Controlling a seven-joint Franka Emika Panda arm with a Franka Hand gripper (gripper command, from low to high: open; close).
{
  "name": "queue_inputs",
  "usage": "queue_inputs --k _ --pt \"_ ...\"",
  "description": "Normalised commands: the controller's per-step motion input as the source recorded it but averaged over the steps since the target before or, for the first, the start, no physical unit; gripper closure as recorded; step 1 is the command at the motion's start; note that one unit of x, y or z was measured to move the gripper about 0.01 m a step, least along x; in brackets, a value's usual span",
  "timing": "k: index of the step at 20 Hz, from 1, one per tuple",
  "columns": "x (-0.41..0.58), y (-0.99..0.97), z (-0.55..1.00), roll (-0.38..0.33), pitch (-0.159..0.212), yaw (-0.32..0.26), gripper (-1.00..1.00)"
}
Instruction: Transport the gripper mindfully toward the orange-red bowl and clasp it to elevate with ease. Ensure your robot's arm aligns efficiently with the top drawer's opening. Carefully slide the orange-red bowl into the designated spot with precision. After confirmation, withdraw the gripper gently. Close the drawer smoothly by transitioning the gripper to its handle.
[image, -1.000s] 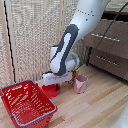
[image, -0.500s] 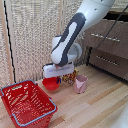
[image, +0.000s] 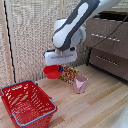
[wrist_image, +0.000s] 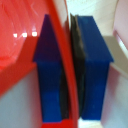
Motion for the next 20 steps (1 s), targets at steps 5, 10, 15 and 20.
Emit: queue_inputs --k 5,10,15,20 --pt "0.210 -0.05 0.71 -0.007 0.015 0.000 1.00" --pt "0.329 -0.12 0.73 0.000 0.002 0.005 1.00" --pt "0.354 -0.14 0.76 -0.016 0.000 0.023 1.00" --pt "0.385 -0.17 0.72 -0.024 0.015 0.018 1.00"
